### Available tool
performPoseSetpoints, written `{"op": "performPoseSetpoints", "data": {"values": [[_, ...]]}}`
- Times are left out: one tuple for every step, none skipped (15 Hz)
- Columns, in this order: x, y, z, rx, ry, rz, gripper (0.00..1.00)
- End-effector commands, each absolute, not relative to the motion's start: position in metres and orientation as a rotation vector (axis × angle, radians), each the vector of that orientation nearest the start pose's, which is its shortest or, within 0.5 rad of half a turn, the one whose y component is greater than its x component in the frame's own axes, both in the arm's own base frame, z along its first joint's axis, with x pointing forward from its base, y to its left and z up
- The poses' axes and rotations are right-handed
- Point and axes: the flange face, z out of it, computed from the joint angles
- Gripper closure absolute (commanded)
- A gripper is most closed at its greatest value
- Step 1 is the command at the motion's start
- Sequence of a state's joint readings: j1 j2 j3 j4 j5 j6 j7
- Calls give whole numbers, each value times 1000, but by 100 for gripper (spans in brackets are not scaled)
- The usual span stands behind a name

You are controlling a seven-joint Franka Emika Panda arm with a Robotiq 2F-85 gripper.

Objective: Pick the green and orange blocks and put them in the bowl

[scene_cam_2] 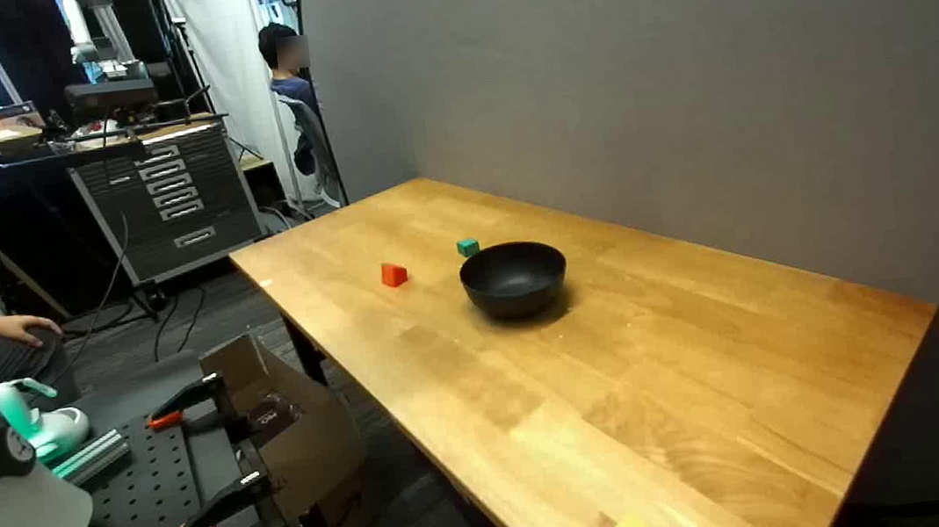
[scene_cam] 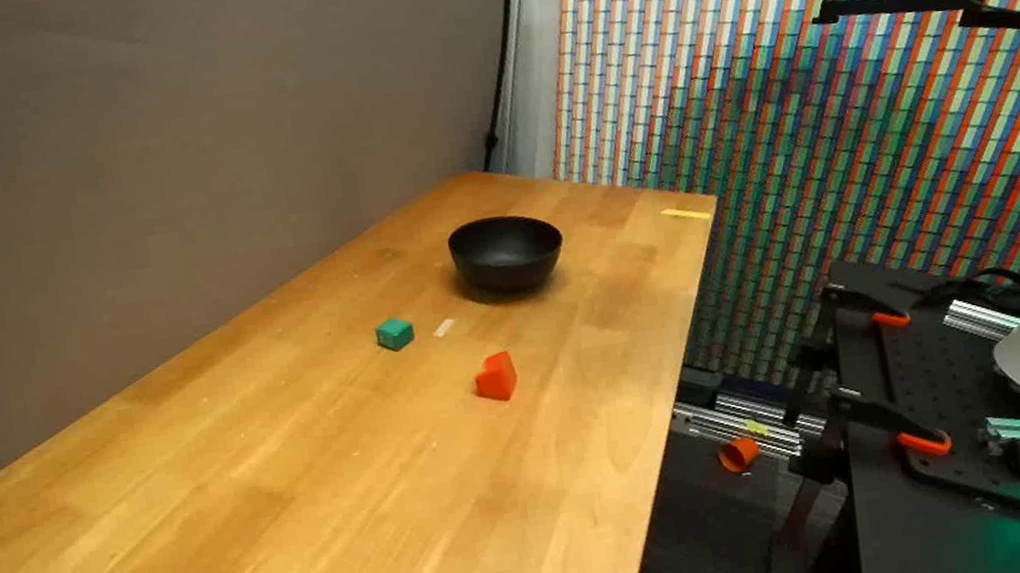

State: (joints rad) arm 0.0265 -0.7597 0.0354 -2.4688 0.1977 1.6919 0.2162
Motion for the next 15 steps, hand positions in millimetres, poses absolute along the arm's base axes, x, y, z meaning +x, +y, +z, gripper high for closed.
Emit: {"op": "performPoseSetpoints", "data": {"values": [[319,40,543,-2960,281,54,0],[319,41,546,-2959,280,45,0],[319,41,549,-2958,279,36,0],[319,41,550,-2958,278,31,0],[319,41,550,-2958,278,31,0],[319,41,550,-2958,278,31,0],[319,41,550,-2958,278,31,0],[329,43,541,-2966,278,57,0],[336,47,534,-2984,278,67,0],[349,56,523,-2986,252,68,0],[358,64,514,-2991,232,75,0],[371,75,502,-2998,201,65,0],[383,84,491,-3008,183,56,0],[397,94,476,-3014,153,64,0],[409,105,462,-3025,116,67,0]]}}
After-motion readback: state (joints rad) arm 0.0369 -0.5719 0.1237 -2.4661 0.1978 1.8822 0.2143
